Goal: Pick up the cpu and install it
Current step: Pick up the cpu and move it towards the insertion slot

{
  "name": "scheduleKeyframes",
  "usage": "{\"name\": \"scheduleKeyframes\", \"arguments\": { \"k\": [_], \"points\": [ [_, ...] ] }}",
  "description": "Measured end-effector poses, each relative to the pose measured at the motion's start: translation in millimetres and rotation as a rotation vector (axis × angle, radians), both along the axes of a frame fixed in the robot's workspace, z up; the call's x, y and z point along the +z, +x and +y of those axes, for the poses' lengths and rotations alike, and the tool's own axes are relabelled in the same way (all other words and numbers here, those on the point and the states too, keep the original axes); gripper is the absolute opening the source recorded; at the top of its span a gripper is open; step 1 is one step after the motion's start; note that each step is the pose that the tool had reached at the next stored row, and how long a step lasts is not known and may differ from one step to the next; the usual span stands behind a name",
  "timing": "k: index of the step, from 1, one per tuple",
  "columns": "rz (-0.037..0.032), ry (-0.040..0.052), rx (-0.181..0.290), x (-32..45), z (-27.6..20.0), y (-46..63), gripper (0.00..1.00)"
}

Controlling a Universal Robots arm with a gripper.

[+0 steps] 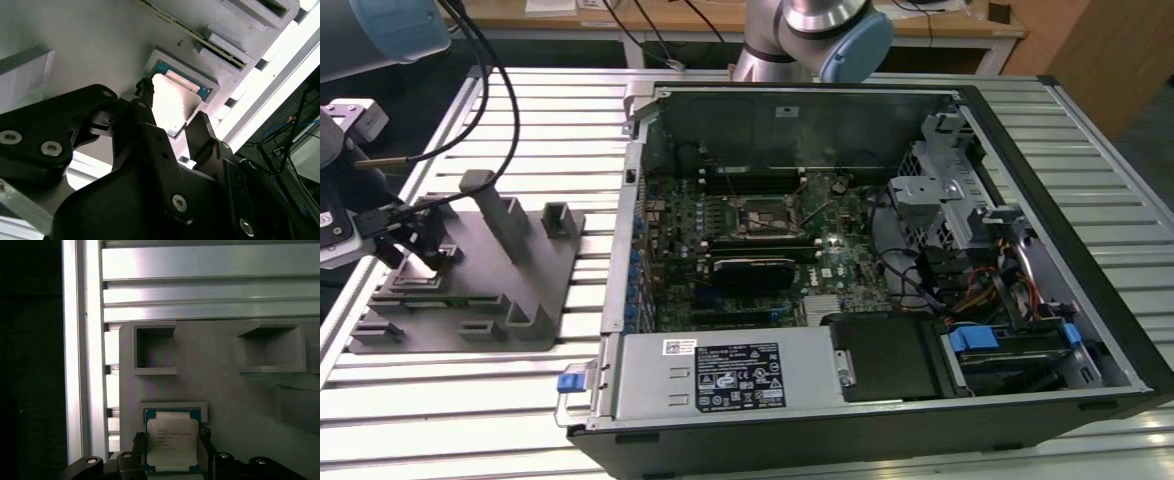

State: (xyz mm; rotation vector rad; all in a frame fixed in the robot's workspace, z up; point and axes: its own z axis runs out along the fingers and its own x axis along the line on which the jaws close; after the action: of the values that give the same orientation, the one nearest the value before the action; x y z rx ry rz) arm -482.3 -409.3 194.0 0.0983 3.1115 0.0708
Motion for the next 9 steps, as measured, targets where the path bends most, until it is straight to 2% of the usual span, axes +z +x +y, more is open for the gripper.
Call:
{"name": "scheduleKeyframes", "arguments": {
  "k": [9],
  "points": [
    [0.0002, -0.0001, 0.004, -3.3, 0.2, 0.0, 0.53]
  ]
}}
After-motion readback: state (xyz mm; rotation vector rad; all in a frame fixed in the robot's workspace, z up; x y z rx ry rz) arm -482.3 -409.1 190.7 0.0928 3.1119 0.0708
